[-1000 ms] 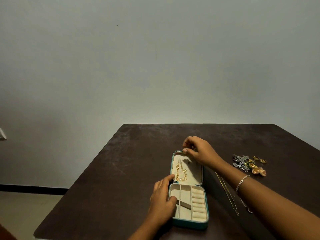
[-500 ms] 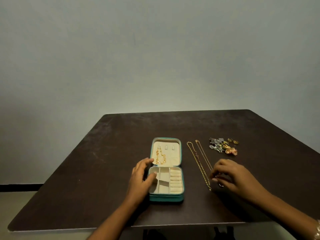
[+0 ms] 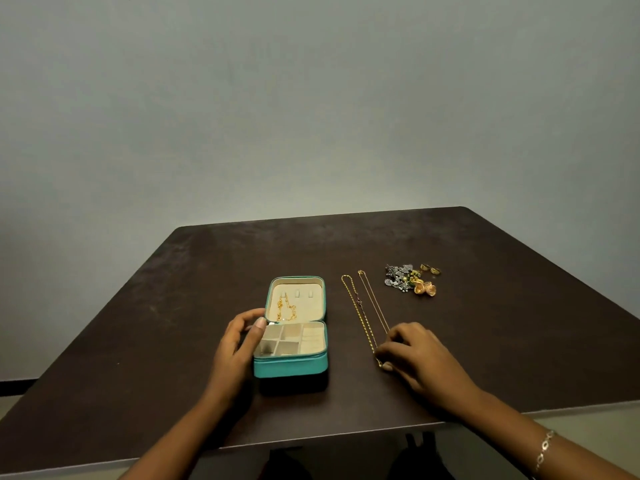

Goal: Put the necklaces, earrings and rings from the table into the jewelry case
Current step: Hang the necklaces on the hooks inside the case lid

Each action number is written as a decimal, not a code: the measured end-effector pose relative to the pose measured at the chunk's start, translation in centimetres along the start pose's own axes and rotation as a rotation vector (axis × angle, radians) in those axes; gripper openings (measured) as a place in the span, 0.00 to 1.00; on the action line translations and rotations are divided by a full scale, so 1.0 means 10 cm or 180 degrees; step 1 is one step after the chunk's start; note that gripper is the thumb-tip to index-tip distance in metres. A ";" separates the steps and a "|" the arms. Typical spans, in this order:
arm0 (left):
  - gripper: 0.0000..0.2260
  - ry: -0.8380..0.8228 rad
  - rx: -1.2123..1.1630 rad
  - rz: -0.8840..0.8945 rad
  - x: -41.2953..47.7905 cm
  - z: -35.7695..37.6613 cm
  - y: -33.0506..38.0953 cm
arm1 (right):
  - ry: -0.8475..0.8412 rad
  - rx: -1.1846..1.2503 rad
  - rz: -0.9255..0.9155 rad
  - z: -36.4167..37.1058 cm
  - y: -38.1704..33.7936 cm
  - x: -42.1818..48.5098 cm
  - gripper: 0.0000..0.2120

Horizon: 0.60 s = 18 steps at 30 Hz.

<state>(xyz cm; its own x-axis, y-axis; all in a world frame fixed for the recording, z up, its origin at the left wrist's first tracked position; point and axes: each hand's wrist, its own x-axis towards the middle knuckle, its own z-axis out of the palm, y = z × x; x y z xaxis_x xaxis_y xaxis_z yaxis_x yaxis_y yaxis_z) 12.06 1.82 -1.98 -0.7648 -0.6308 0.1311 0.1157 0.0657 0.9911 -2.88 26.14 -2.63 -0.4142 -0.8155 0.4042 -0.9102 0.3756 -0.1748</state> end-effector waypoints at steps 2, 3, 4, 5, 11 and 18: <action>0.15 0.0041 -0.0005 -0.0051 0.01 0.00 0.04 | -0.0009 0.0050 0.0007 0.00 0.00 0.00 0.10; 0.14 0.0086 0.0059 -0.0045 0.02 0.00 0.07 | 0.0019 0.0083 -0.0008 0.01 0.02 0.00 0.09; 0.13 0.0157 0.0252 0.0022 0.02 -0.01 0.12 | 0.0044 0.0117 -0.0023 0.03 0.03 -0.01 0.09; 0.14 0.0223 0.0574 0.0190 0.04 -0.02 0.17 | 0.0076 0.0129 -0.0035 0.03 0.04 0.00 0.08; 0.13 0.0089 0.2086 0.1323 0.36 0.23 0.70 | 0.0275 -0.0228 -0.0235 0.09 0.05 0.04 0.15; 0.10 -0.1536 0.3401 0.1034 1.07 1.16 0.84 | 0.0354 -0.0416 -0.0227 0.12 0.05 0.04 0.02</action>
<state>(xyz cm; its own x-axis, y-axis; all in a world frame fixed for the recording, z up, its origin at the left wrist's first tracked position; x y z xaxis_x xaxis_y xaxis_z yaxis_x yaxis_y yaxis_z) -2.45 4.59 8.05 -0.9808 -0.1291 0.1461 -0.0607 0.9144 0.4002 -3.49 25.49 -3.60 -0.3384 -0.7912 0.5094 -0.9252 0.3785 -0.0268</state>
